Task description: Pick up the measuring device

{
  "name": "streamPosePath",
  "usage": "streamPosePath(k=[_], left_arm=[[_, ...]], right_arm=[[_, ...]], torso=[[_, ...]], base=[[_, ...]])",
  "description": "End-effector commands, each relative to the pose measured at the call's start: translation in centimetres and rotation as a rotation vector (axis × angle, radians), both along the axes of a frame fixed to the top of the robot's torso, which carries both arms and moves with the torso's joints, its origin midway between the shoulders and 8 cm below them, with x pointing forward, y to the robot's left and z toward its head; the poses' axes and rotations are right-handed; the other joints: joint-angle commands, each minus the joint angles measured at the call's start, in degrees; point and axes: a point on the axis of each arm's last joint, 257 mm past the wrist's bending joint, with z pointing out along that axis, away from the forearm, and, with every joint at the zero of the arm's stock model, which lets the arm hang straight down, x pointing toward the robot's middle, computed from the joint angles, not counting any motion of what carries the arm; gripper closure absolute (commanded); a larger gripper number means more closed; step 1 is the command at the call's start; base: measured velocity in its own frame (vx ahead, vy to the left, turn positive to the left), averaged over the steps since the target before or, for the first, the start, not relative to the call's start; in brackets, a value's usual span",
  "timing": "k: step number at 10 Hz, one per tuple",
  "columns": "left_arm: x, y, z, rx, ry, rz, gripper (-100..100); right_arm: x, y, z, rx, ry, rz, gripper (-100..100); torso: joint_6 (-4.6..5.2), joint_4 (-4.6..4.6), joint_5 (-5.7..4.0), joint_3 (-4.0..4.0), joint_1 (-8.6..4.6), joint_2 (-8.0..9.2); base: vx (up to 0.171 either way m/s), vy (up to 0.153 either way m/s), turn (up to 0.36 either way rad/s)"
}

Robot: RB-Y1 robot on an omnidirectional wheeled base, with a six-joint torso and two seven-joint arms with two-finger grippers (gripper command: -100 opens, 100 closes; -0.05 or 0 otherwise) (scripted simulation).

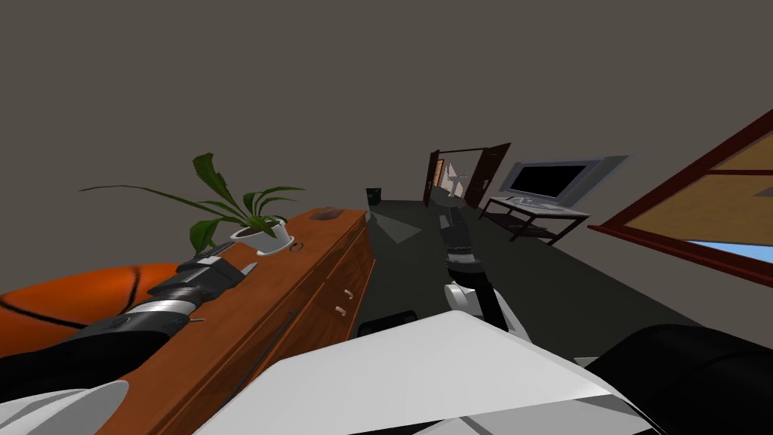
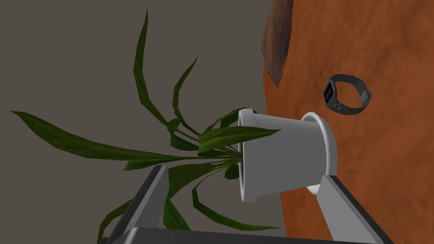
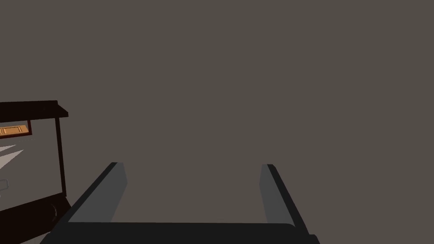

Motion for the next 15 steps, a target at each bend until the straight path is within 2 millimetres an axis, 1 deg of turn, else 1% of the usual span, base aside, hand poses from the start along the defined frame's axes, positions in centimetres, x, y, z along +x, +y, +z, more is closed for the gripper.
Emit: streamPosePath(k=[1, 2, 3, 5, 6, 7, 8, 10, 11, 12, 13, 14, 15], left_arm=[[0.1, 0.2, -0.6, -0.005, 0.029, 0.005, -100], [0.1, 0.6, -0.4, -0.013, 0.052, 0.003, -100], [0.0, 0.7, -1.0, -0.016, 0.077, 0.009, -100], [0.1, 1.2, -1.1, -0.025, 0.112, 0.009, -100], [0.0, 1.3, -1.7, -0.029, 0.136, 0.015, -100], [0.0, 1.6, -1.5, -0.035, 0.157, 0.013, -100], [-0.1, 1.8, -2.3, -0.039, 0.185, 0.019, -100], [-0.2, 2.2, -2.6, -0.048, 0.226, 0.022, -100], [-0.4, 2.3, -3.2, -0.051, 0.25, 0.027, -100], [-0.3, 2.6, -3.2, -0.058, 0.275, 0.027, -100], [-0.6, 2.8, -3.9, -0.062, 0.305, 0.034, -100], [-0.6, 3.1, -3.9, -0.069, 0.329, 0.034, -100], [-0.9, 3.2, -4.6, -0.073, 0.357, 0.041, -100]], right_arm=[[0.0, 0.0, 0.0, 0.0, 0.0, 0.0, 0], [0.0, 0.0, 0.0, 0.0, 0.0, 0.0, 0], [0.0, 0.0, 0.0, 0.0, 0.0, 0.0, 0], [0.0, 0.0, 0.0, 0.0, 0.0, 0.0, 0], [0.0, 0.0, 0.0, 0.0, 0.0, 0.0, 0], [0.0, 0.0, 0.0, 0.0, 0.0, 0.0, 0], [0.0, 0.0, 0.0, 0.0, 0.0, 0.0, 0], [0.0, 0.0, 0.0, 0.0, 0.0, 0.0, 0], [0.0, 0.0, 0.0, 0.0, 0.0, 0.0, 0], [0.0, 0.0, 0.0, 0.0, 0.0, 0.0, 0], [0.0, 0.0, 0.0, 0.0, 0.0, 0.0, 0], [0.0, 0.0, 0.0, 0.0, 0.0, 0.0, 0], [0.0, 0.0, 0.0, 0.0, 0.0, 0.0, 0]], torso=[[0.0, 0.0, 0.0, 0.0, 0.0, 0.0], [0.0, 0.0, 0.0, 0.0, -0.02, 0.0], [0.03, 0.0, -0.01, -0.01, -0.02, -0.02], [-0.01, 0.0, 0.0, -0.01, -0.03, -0.01], [0.02, -0.01, -0.01, -0.02, -0.03, -0.03], [0.0, -0.01, -0.01, -0.02, -0.03, -0.03], [0.03, -0.01, -0.01, -0.03, -0.02, -0.05], [-0.01, -0.01, 0.0, -0.02, -0.03, -0.03], [0.02, -0.01, -0.01, -0.03, -0.04, -0.05], [0.0, -0.01, -0.01, -0.03, -0.04, -0.06], [0.02, -0.02, -0.01, -0.05, -0.03, -0.08], [-0.01, -0.02, 0.0, -0.05, -0.02, -0.08], [0.02, -0.03, -0.01, -0.06, -0.03, -0.1]], base=[[0.0, 0.006, 0.007], [0.003, 0.004, -0.098], [0.004, 0.009, -0.068], [0.004, 0.004, -0.047], [0.006, 0.006, -0.077], [0.01, 0.005, -0.124], [0.009, 0.01, -0.058], [0.007, 0.004, -0.047], [0.011, 0.004, -0.08], [0.017, 0.005, -0.132], [0.017, 0.008, -0.064], [0.023, 0.004, -0.144], [0.019, 0.007, -0.062]])
